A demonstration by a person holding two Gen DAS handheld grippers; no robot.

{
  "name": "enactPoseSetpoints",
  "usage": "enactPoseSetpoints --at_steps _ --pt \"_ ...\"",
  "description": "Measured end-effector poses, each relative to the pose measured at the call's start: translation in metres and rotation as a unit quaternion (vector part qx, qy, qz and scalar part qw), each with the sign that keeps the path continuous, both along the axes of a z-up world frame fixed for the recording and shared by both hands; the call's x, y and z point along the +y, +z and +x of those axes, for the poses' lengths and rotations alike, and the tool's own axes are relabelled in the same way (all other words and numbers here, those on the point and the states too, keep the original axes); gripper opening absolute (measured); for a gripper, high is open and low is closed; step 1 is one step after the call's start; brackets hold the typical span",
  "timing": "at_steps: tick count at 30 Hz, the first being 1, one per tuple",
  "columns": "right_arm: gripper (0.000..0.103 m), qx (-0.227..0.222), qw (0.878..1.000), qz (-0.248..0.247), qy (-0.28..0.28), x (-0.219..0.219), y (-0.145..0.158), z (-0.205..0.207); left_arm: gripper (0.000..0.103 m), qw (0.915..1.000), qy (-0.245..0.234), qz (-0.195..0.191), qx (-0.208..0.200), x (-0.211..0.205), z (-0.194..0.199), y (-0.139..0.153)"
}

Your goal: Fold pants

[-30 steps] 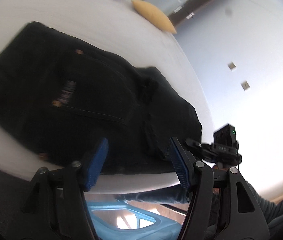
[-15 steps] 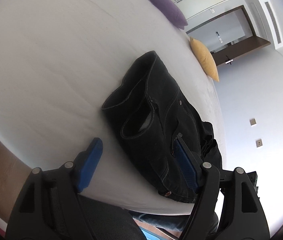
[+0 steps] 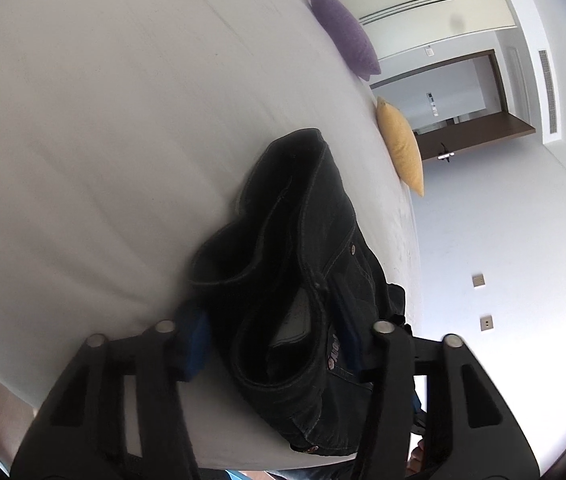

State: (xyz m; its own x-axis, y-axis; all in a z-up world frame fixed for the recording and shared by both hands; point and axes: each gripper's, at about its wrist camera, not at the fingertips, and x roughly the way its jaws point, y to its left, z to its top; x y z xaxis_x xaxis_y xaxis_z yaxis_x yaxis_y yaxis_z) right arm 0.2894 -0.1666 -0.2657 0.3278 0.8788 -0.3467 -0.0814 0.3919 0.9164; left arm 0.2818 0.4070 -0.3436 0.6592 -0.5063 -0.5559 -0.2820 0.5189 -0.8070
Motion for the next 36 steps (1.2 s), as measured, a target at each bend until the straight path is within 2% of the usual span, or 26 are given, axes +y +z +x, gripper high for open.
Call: enactPoseSetpoints --at_steps 2,6,10,12,13,21,25,30,36 --pt "0.052 0.007 1.0 -0.005 -0.001 0.001 -0.005 0.001 0.025 1.0 0.003 -0.008 0.003 0.0 0.004 -0.005" --pt "0.047 0.013 1.0 -0.025 0.002 0.006 -0.014 0.005 0.023 1.0 0.002 0.008 0.001 0.001 0.007 -0.003" --pt "0.025 0.032 0.998 -0.061 0.001 0.008 -0.024 0.008 0.019 0.9998 0.004 0.019 -0.005 0.002 0.009 0.007" --pt "0.012 0.047 0.995 -0.088 0.001 0.008 -0.032 0.01 0.017 0.9997 0.006 0.022 -0.01 0.007 -0.002 0.016" --pt "0.0 0.057 0.992 -0.11 0.001 0.009 -0.036 0.011 0.016 0.9996 0.008 0.023 -0.013 0.008 -0.003 0.02" --pt "0.0 0.056 0.99 -0.126 -0.011 0.012 -0.042 0.011 0.012 0.9972 0.013 0.052 -0.051 -0.011 -0.016 0.072" --pt "0.0 0.052 0.991 -0.124 -0.014 0.012 -0.043 0.011 0.012 0.9919 -0.011 0.09 -0.088 -0.049 -0.016 0.115" --pt "0.0 0.047 0.992 -0.12 -0.016 0.011 -0.045 0.01 0.012 0.9815 -0.059 0.123 -0.134 -0.102 -0.014 0.166" --pt "0.0 0.051 0.992 -0.114 -0.015 0.007 -0.038 0.009 0.012 0.9634 -0.14 0.148 -0.174 -0.184 -0.009 0.21"
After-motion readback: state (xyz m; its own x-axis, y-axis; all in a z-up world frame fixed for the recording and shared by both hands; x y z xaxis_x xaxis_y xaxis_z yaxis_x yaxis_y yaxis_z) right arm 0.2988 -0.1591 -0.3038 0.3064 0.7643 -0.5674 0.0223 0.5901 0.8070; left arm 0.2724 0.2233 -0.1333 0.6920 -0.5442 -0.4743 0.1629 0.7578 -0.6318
